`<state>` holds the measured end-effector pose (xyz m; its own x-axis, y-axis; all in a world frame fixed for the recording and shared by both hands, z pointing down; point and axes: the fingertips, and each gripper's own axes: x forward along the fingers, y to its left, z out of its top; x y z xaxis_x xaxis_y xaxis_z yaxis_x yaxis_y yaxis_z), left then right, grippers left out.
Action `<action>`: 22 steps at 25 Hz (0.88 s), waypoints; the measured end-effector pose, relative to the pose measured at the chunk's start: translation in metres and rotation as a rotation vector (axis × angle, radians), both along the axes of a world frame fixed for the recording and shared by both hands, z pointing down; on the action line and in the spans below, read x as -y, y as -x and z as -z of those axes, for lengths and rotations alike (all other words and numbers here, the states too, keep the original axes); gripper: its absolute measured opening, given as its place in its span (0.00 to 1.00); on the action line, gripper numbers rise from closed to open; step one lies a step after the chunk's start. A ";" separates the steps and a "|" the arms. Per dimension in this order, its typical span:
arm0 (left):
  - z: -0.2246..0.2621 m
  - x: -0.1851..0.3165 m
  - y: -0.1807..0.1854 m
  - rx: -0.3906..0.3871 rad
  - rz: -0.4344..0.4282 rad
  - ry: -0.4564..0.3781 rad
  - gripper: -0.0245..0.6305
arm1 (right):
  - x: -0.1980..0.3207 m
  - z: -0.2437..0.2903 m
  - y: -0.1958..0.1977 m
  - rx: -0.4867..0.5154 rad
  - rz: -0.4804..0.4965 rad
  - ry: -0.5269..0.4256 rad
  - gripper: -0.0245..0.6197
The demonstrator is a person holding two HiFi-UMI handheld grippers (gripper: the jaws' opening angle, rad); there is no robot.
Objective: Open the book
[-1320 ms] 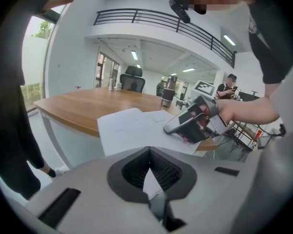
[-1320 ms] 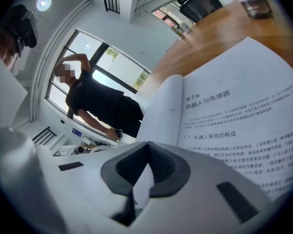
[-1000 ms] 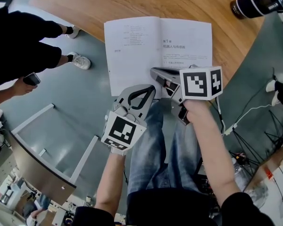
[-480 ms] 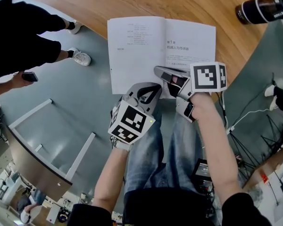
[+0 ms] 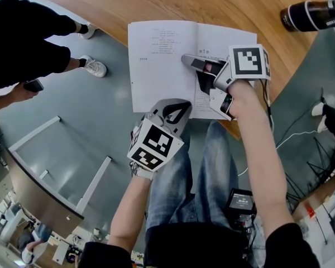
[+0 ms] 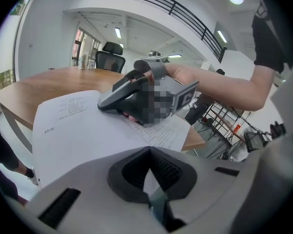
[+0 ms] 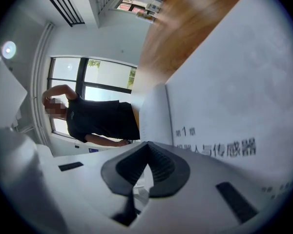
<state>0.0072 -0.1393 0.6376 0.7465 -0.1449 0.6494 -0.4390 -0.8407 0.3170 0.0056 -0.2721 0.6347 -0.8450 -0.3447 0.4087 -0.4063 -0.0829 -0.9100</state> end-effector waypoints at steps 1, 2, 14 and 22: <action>0.000 0.000 0.000 -0.001 0.001 -0.001 0.05 | 0.007 0.000 -0.003 -0.004 -0.009 -0.003 0.01; 0.001 0.000 0.000 -0.001 0.002 -0.002 0.05 | 0.015 0.000 -0.004 -0.006 -0.016 -0.007 0.01; 0.001 0.002 -0.001 -0.007 0.018 0.008 0.05 | 0.086 0.002 -0.023 0.008 -0.104 -0.030 0.01; 0.001 0.004 0.002 -0.034 0.052 0.015 0.05 | 0.091 0.004 -0.022 -0.023 -0.116 -0.065 0.01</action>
<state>0.0051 -0.1430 0.6365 0.7598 -0.1746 0.6262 -0.4706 -0.8123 0.3445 0.0274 -0.3632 0.6308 -0.7886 -0.4658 0.4014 -0.4184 -0.0720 -0.9054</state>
